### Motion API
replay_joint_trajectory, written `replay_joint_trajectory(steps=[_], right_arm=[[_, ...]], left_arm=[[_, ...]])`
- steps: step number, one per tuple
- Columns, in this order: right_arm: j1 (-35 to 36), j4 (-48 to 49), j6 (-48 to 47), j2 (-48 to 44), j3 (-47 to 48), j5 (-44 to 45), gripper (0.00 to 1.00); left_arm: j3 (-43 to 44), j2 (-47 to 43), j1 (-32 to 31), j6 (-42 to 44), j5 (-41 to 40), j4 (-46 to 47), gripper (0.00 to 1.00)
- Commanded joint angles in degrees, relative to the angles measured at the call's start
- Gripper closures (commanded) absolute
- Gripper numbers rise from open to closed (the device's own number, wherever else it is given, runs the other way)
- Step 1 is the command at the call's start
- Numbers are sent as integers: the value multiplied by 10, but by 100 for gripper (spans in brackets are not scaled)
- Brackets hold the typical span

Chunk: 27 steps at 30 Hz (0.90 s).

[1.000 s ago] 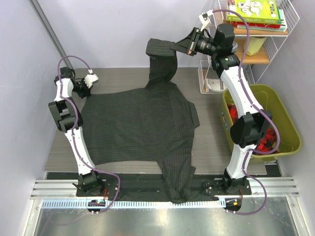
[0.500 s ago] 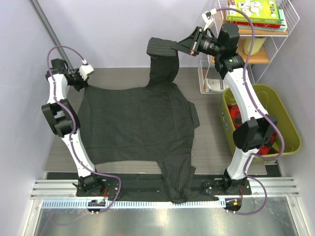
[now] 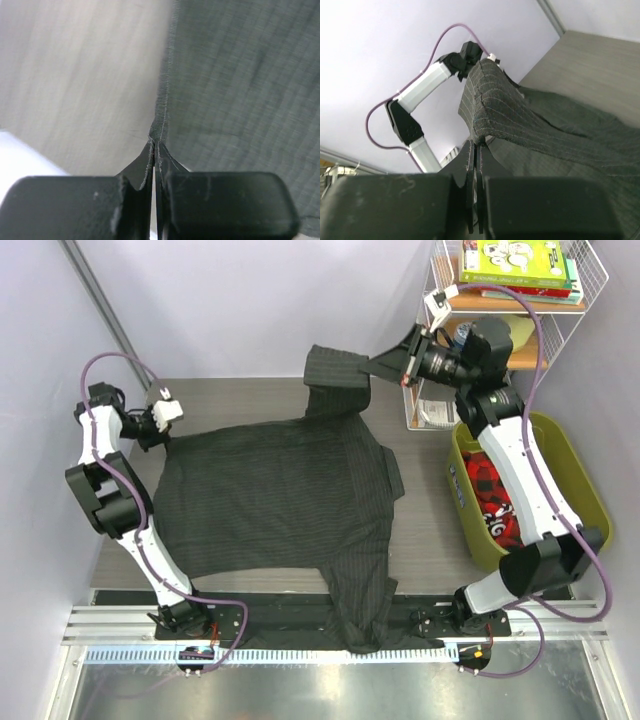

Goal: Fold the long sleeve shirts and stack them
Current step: Fold the shirt

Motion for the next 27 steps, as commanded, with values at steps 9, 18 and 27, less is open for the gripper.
replay_joint_trajectory(steps=[9, 18, 27], right_arm=[[39, -17, 29, -189, -199, 2, 99], [52, -70, -2, -267, -243, 7, 99], [78, -51, 4, -290, -337, 30, 99]], left_arm=[[-129, -123, 18, 168, -3, -47, 100], [-207, -167, 57, 243, -30, -67, 100], [-288, -198, 57, 284, -46, -53, 64]])
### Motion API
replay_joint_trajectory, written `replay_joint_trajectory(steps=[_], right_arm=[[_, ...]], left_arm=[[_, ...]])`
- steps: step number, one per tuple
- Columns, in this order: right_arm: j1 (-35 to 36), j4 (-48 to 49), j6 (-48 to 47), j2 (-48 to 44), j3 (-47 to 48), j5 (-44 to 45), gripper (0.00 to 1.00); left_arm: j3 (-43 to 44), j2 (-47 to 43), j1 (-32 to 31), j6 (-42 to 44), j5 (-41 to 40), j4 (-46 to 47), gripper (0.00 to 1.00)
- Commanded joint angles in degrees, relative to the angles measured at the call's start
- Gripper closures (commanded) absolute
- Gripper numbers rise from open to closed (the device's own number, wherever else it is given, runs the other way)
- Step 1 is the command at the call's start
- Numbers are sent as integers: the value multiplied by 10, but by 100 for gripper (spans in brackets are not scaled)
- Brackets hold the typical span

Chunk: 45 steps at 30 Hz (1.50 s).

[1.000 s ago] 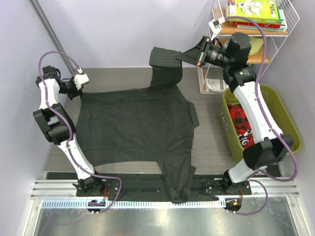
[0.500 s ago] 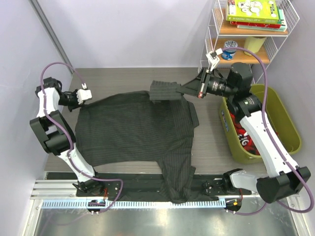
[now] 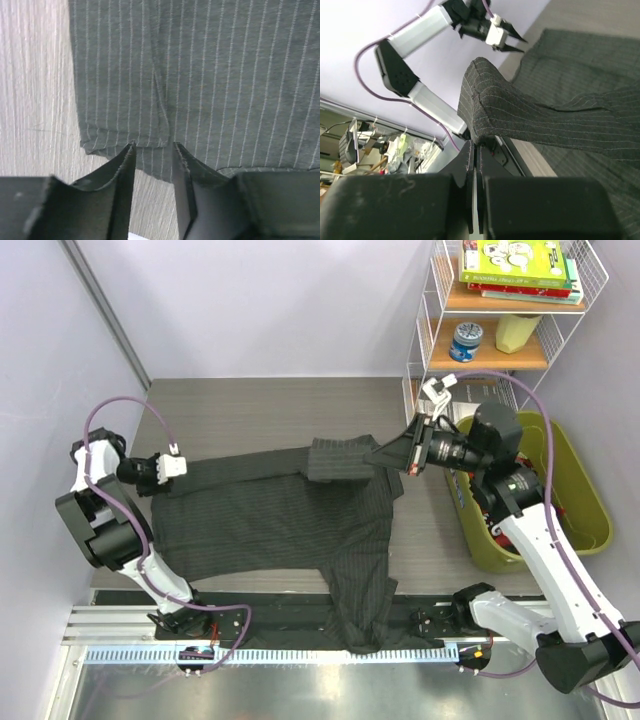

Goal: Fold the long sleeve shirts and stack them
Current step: Fold the shirt

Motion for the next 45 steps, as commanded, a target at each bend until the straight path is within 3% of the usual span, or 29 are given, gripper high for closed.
replay_joint_trajectory(steps=[1, 8, 14, 17, 18, 19, 21, 22, 23, 25, 28, 31, 34, 36, 37, 39, 40, 45], right_arm=[[23, 35, 11, 10, -40, 21, 99], [61, 74, 7, 56, -40, 36, 99], [78, 79, -33, 118, 11, 39, 99], [78, 90, -33, 147, 24, 38, 99], [77, 99, -25, 154, 25, 36, 99], [78, 109, -5, 159, 23, 29, 99], [78, 149, 23, 174, 12, 20, 99], [78, 171, 46, 178, 9, 13, 99], [78, 194, 54, 189, 3, 11, 99], [78, 212, 69, 199, 1, 5, 99], [78, 239, 92, 211, -6, -3, 99], [77, 259, 112, 218, -8, -12, 99], [78, 282, 134, 218, -18, -23, 99], [78, 295, 147, 218, -25, -29, 99], [78, 298, 149, 217, -27, -30, 99], [78, 301, 151, 216, -30, -33, 99], [78, 302, 150, 215, -32, -34, 99], [78, 305, 150, 215, -44, -34, 99]], left_arm=[[-9, -39, 1, 22, -2, -3, 62], [18, -72, 3, -68, 67, -42, 46], [101, -101, -7, -174, 175, -172, 20], [132, -139, -13, -263, 242, -185, 0], [132, -170, -17, -295, 247, -171, 0], [125, -192, -27, -403, 235, -140, 0], [106, -231, -77, -444, 198, -70, 0], [92, -275, -102, -473, 127, -39, 0], [55, -293, -166, -579, 83, 54, 0], [35, -332, -219, -650, -3, 110, 0], [33, -364, -239, -739, 72, 168, 0], [40, -376, -248, -745, 130, 184, 0], [20, -395, -345, -724, 66, 213, 0], [-64, -448, -423, -737, -18, 286, 0], [-98, -466, -477, -735, -51, 368, 0], [-135, -499, -531, -697, -116, 395, 0], [-159, -506, -588, -669, -144, 416, 0], [-236, -532, -721, -651, -259, 528, 0]])
